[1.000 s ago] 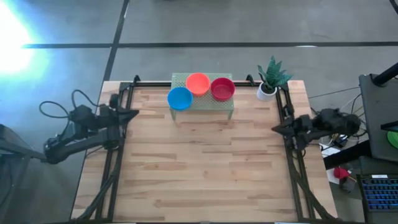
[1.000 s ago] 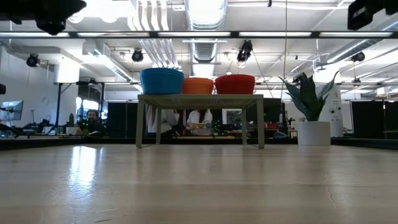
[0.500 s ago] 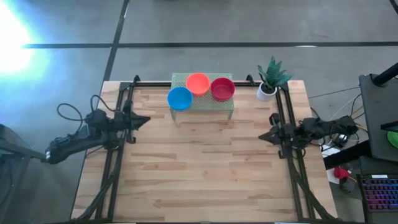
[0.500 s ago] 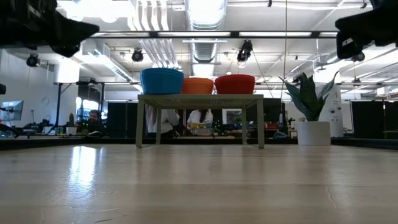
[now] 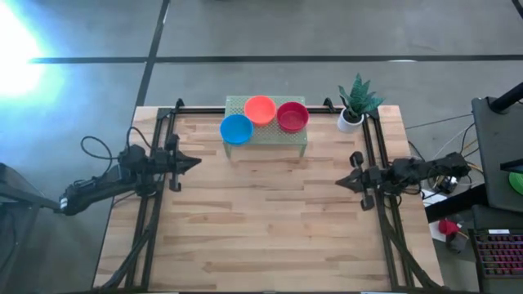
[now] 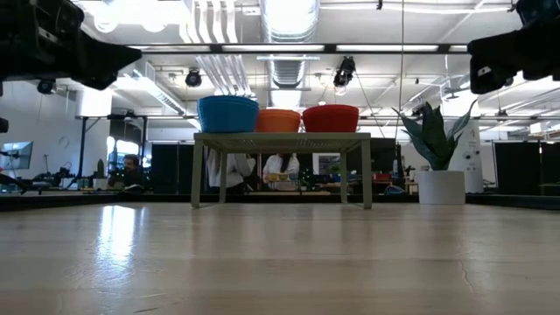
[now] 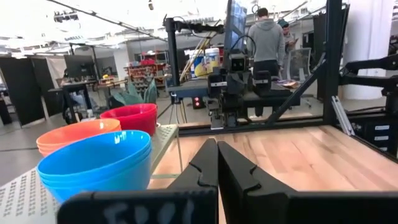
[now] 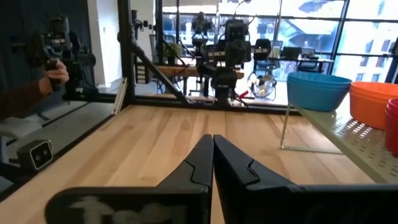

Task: Pick & Place Mini bowls
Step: Return to Home Position

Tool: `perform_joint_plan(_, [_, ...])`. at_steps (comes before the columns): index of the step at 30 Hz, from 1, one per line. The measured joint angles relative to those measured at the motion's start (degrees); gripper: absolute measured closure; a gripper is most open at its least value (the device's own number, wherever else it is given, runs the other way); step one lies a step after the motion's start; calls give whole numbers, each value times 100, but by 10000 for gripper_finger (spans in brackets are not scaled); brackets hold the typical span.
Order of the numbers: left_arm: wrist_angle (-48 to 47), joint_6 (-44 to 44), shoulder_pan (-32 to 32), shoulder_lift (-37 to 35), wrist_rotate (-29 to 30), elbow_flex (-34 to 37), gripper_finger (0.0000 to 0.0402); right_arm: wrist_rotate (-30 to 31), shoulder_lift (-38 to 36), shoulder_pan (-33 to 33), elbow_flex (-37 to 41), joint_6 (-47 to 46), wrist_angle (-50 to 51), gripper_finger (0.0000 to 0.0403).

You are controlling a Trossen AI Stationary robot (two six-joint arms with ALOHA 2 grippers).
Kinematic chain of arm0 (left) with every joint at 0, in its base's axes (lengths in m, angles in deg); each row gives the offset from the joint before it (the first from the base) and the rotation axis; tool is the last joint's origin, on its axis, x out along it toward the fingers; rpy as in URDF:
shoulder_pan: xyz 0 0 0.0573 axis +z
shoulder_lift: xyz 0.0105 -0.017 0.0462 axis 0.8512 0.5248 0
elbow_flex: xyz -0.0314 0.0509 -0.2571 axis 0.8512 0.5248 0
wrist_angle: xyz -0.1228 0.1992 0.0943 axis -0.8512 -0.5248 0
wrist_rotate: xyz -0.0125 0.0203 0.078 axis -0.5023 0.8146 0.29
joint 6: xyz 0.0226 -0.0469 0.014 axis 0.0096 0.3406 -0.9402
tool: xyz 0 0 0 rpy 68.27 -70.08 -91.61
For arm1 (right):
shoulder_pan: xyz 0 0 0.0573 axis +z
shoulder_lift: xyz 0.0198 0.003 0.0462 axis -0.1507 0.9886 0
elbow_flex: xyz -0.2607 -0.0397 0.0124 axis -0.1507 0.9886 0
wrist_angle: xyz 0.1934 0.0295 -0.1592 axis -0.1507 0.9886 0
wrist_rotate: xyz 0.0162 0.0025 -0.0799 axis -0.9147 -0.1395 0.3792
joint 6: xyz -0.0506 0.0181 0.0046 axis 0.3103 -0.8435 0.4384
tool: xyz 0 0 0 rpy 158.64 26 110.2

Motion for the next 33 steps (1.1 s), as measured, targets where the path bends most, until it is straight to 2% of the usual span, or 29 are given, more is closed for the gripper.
perform_joint_plan(6, [7,-144,0,2,-29,-2,402,-3,0,2,400,176,-536,394])
perform_joint_plan(12, [39,-142,4,2,-44,119,402,-31,30,0,417,197,-568,394])
perform_joint_plan(19, [735,-337,4,2,-46,533,401,-42,44,2,417,149,-564,394])
perform_joint_plan(28, [666,-352,4,4,-44,572,402,-48,46,2,417,148,-552,394])
perform_joint_plan(33, [320,-384,4,5,33,573,402,-47,48,2,415,232,-542,394])
